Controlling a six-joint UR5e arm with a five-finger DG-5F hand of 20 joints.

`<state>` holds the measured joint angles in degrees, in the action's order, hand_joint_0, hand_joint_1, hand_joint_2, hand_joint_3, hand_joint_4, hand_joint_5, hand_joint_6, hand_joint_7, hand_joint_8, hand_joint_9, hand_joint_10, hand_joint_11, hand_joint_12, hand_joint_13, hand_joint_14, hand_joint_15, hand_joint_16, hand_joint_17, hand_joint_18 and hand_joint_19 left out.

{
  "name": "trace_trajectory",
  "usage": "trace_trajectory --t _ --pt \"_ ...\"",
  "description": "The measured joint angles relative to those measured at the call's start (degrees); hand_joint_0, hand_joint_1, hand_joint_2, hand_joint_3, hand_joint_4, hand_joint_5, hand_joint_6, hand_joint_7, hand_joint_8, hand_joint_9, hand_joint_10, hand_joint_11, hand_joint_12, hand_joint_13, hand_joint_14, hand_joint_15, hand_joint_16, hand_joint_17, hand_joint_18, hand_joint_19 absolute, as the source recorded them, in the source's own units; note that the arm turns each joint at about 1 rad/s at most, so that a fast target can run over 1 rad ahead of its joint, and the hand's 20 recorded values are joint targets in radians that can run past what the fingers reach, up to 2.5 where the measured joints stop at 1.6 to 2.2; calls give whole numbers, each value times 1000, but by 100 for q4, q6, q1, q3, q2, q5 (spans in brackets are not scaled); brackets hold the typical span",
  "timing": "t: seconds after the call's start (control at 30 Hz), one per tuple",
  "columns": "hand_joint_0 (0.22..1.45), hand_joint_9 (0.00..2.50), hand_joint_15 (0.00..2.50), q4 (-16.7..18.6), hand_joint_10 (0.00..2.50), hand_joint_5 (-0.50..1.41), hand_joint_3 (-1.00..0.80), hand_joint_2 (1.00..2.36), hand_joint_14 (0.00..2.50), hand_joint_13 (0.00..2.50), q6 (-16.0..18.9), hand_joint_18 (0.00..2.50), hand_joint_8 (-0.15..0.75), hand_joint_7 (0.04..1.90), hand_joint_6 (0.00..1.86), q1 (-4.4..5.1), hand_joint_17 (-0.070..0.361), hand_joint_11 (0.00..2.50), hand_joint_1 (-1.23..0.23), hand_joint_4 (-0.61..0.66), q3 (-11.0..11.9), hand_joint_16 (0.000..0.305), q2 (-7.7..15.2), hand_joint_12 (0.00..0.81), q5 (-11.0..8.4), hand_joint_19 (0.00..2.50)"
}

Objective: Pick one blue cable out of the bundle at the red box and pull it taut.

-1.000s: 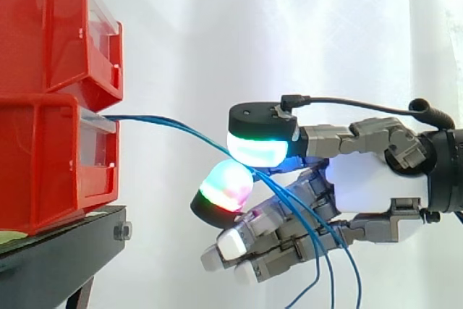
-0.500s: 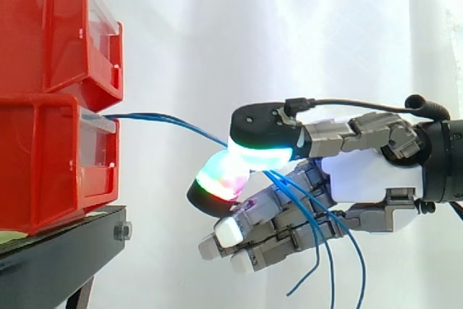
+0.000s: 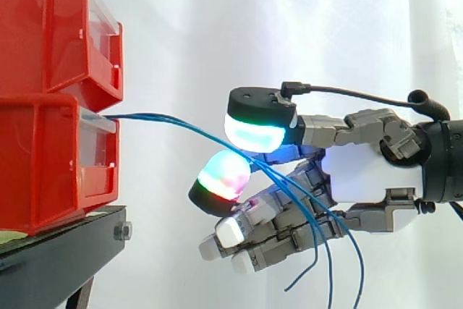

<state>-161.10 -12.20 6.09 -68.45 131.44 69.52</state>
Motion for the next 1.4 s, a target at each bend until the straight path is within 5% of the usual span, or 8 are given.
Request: trace_trajectory --t 0.33,0.6,0.67,0.8,1.0,1.4 --pt "602 904 139 0 9 -34 -141 1017 5 371 -1 370 309 1291 578 -2 116 409 -660 257 -2 52 1 356 0 236" --pt "581 830 127 0 12 -53 -256 1016 5 325 -1 351 275 1309 559 -2 109 440 -884 240 -1 49 0 338 0 214" --pt "577 832 123 0 10 -64 -352 1011 5 324 -1 355 267 1236 609 -2 110 448 -884 229 -1 49 -1 339 0 223" --pt "501 902 127 0 9 -47 -500 1000 4 350 -1 374 270 1219 601 -2 118 429 -648 227 -1 53 -3 353 0 250" --pt "570 966 137 0 9 -35 -429 1006 5 367 -1 351 252 1286 578 -3 107 412 -375 205 0 48 -1 332 0 275" --pt "591 1027 140 0 10 -25 -234 1017 5 440 -13 445 279 1243 612 -3 102 451 -683 257 0 46 -3 328 0 260"
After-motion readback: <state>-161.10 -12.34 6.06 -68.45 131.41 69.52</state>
